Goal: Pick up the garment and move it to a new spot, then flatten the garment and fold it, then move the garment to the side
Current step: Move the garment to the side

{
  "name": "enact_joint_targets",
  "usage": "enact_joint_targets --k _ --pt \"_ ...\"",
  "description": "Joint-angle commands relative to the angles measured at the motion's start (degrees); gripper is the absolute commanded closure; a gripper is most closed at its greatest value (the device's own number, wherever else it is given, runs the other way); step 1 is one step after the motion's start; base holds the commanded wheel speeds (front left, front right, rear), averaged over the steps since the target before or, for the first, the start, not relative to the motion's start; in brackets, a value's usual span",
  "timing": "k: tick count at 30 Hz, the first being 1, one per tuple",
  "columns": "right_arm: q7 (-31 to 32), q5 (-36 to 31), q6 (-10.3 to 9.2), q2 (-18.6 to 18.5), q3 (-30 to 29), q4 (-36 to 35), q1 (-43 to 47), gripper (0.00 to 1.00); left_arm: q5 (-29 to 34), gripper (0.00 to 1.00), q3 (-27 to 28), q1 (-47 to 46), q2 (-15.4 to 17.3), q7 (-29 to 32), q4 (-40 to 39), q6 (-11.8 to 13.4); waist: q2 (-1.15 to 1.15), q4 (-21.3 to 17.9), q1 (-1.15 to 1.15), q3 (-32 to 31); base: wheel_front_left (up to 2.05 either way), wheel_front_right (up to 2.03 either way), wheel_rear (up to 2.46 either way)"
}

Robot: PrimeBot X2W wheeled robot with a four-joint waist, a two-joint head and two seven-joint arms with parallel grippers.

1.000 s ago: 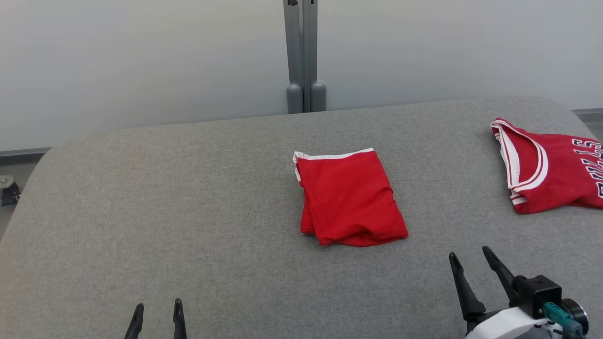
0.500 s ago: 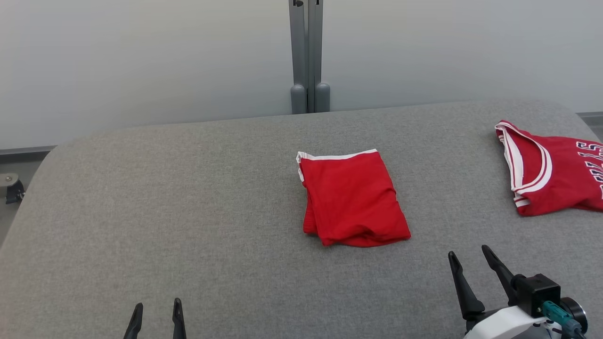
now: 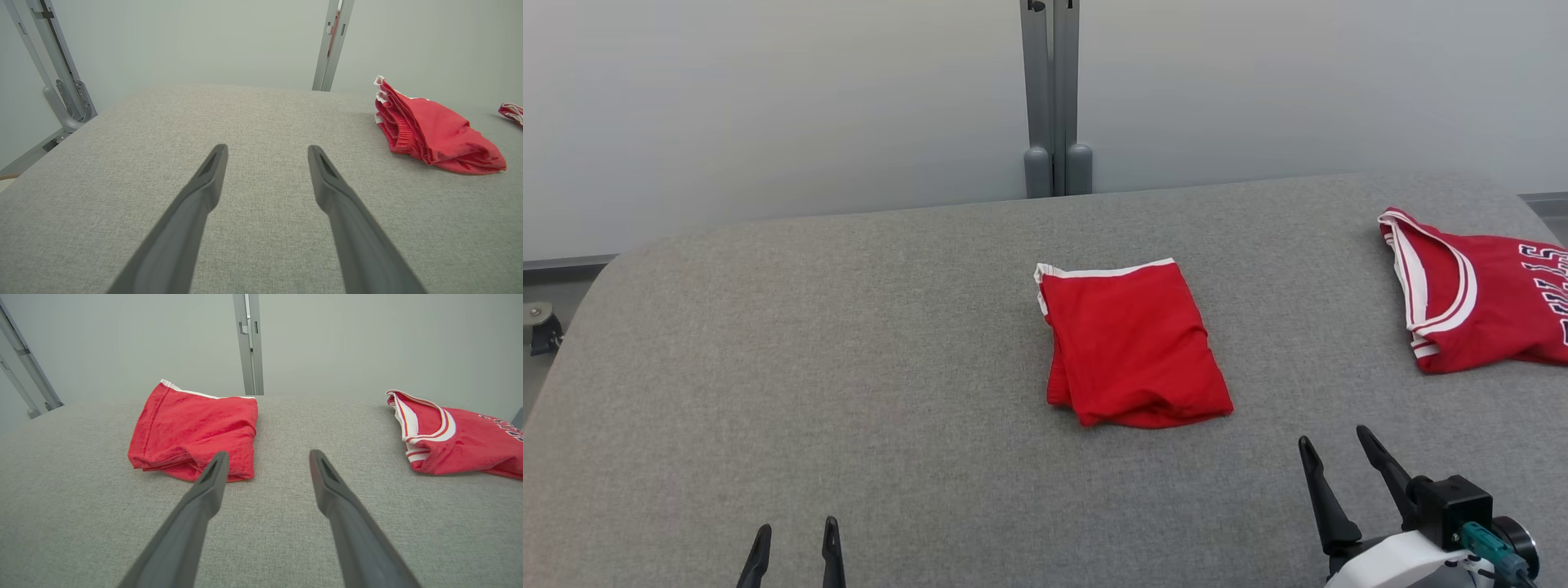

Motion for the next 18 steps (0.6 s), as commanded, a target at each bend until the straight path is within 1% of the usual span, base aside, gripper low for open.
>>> enact_joint_targets --k 1,4,7,11,12,14,16,18 --pt "-0.14 0.35 -0.05 0.14 0.01 0.23 0.18 0.0 0.23 0.0 0.16 -0.69 0.12 -0.16 0.09 -0.34 0.0 -0.06 0.0 0.0 0.0 0.0 0.0" --pt "-0.14 0.4 -0.04 0.2 0.14 0.41 0.06 0.0 0.25 0.0 0.08 -0.65 0.12 -0.16 0.02 -0.34 0.0 -0.17 0.0 0.03 0.0 0.0 0.0" --pt "-0.14 2.16 -0.04 1.12 -0.46 1.7 -0.3 0.0 0.18 0.0 -0.12 -0.9 0.12 -0.16 -0.12 -0.43 0.0 -0.11 0.0 0.38 0.0 0.0 0.0" --pt "0.47 5.64 -0.04 0.75 0.22 6.38 -5.3 0.0 -0.19 0.0 -0.61 -1.57 0.12 -0.15 -0.42 -0.22 0.0 -0.01 0.0 1.75 0.0 0.0 0.0" --pt "1.67 6.79 -0.04 0.73 0.34 7.4 -7.23 0.0 -0.26 0.0 -0.91 -1.72 0.12 -0.16 -0.46 -0.23 0.0 0.07 0.0 2.24 0.0 0.0 0.0" --pt "5.97 10.22 -0.03 1.11 0.88 9.55 -11.75 0.0 -0.47 0.0 -1.51 -2.19 0.13 -0.16 -0.43 -0.23 0.0 0.27 0.0 3.38 0.0 0.0 0.0" --pt "12.1 12.33 -0.04 1.07 0.63 12.4 -16.83 0.0 -0.53 0.0 -2.37 -2.83 0.12 -0.15 -0.22 -0.58 0.0 0.73 0.0 5.08 0.0 0.0 0.0" --pt "16.78 13.62 -0.03 1.7 -0.38 15.0 -23.08 0.0 -0.32 0.0 -3.32 -4.44 0.12 -0.16 -0.09 -0.94 0.0 1.61 0.0 7.41 0.0 0.0 0.0"
